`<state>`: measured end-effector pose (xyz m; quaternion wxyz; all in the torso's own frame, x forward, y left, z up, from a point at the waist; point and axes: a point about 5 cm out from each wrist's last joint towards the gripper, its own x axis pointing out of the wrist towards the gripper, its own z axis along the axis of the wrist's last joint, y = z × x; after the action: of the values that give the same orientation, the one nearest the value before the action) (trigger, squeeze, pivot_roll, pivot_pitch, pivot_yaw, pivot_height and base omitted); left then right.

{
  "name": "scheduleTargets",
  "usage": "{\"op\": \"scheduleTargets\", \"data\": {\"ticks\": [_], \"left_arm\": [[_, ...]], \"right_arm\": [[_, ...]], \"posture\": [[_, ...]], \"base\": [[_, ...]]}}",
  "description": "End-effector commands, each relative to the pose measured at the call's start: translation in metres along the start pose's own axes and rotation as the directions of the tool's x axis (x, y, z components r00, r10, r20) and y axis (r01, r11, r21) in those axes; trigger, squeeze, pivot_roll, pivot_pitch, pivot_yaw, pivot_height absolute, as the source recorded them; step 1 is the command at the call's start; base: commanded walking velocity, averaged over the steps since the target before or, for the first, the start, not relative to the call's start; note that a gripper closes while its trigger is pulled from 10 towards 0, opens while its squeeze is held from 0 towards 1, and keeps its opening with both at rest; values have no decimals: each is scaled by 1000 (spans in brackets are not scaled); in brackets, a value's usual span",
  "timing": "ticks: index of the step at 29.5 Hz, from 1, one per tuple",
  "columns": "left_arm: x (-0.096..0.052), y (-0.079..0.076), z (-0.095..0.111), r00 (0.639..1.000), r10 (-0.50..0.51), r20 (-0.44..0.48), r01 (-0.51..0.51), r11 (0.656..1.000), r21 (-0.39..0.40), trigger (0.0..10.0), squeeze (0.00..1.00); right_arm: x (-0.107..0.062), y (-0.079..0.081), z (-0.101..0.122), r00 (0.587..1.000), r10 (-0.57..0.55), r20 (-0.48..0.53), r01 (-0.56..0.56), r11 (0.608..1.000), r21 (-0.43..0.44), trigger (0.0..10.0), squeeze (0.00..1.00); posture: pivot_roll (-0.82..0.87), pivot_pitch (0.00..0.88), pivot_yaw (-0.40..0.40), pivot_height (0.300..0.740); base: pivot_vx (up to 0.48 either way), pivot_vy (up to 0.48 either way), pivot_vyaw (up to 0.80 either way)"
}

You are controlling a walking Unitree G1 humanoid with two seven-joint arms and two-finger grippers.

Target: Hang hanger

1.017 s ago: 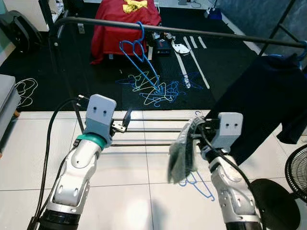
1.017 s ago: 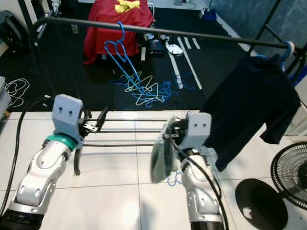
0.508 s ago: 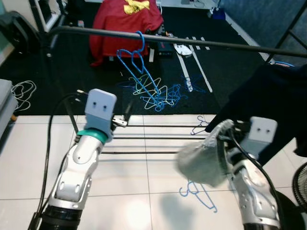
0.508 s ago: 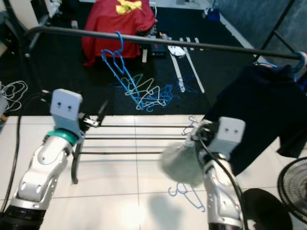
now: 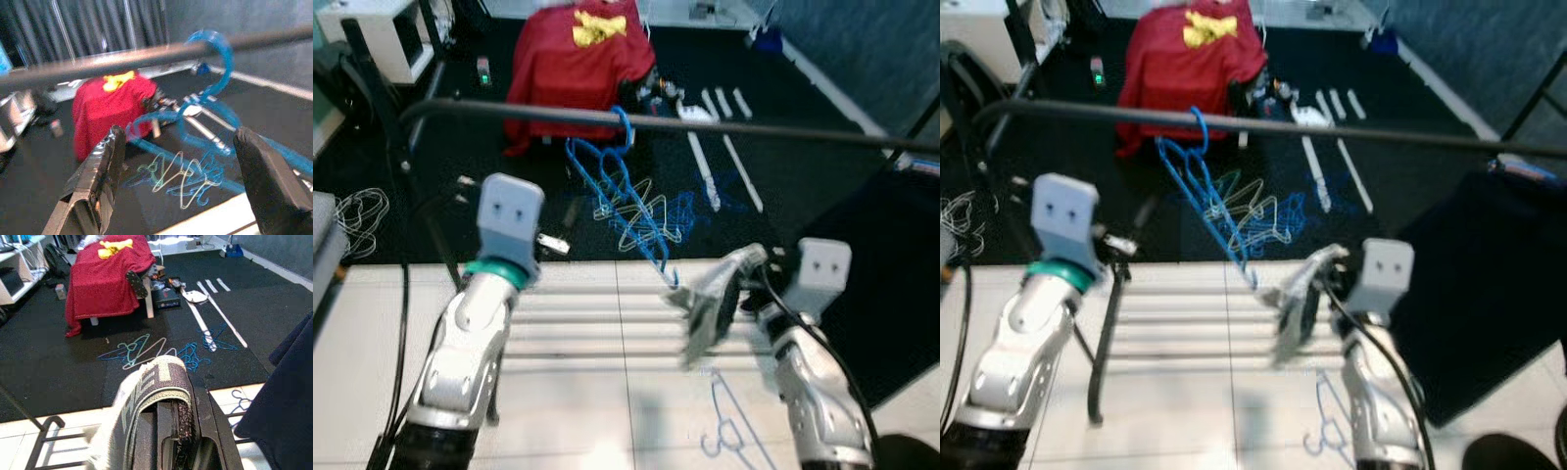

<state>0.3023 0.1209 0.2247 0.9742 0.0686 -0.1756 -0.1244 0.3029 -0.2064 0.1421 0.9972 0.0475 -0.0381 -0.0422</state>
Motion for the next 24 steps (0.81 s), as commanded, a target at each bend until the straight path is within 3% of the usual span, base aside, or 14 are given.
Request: {"op": "scheduleTargets", "data": {"ticks": [1,7,10,13,14,16,18,19,20,21,22,24], "left_arm": [[-4,-1,-4,1000,-11,-24,11,1000,-14,10000,0],[-14,-6,-1,991,-113,-72,112,994,-19,10000,0],[-24,-10,3,966,-216,-139,214,976,-26,10000,0],[-25,-15,4,953,-238,-188,236,971,-34,10000,0],[-21,-24,3,937,-248,-246,230,968,-101,10000,0],[-21,-24,3,937,-248,-246,230,968,-101,10000,0],[-6,-50,-1,910,-292,-293,227,945,-235,10000,0],[-6,-50,-1,910,-292,-293,227,945,-235,10000,0],[6,-64,-3,900,-320,-296,241,931,-275,10000,0],[6,-64,-3,900,-320,-296,241,931,-275,10000,0],[18,-75,-4,899,-322,-297,235,926,-295,10000,0],[18,-75,-4,899,-322,-297,235,926,-295,10000,0]], "right_arm": [[0,0,0,1000,-1,5,1,1000,0,10000,0],[0,2,-1,1000,4,4,-4,1000,1,10000,0],[-1,3,-2,1000,8,2,-8,1000,3,10000,0],[-1,5,-2,1000,14,1,-14,1000,5,10000,0],[0,7,-2,1000,19,0,-20,1000,6,10000,0],[0,7,-2,1000,19,0,-20,1000,6,10000,0],[2,11,-3,1000,25,0,-25,1000,8,10000,0],[2,11,-3,1000,25,0,-25,1000,8,10000,0],[2,9,-3,1000,6,-1,-6,1000,-1,10000,0],[2,9,-3,1000,6,-1,-6,1000,-1,10000,0],[2,3,-3,1000,-22,-2,22,1000,-15,10000,0],[2,3,-3,1000,-22,-2,22,1000,-15,10000,0]], "posture": [[-47,26,23,740],[-43,30,22,740],[-35,37,23,740],[-29,40,24,740],[-27,45,26,740],[-27,45,26,740],[-38,51,22,740],[-38,51,22,740],[-42,54,28,740],[-42,54,28,740],[-50,63,35,740],[-50,63,35,740]], "base": [[0,0,0],[0,0,0],[0,0,0],[0,0,0],[0,0,0],[0,0,0],[0,0,0],[0,0,0],[0,0,0],[0,0,0],[0,0,0],[0,0,0]]}}
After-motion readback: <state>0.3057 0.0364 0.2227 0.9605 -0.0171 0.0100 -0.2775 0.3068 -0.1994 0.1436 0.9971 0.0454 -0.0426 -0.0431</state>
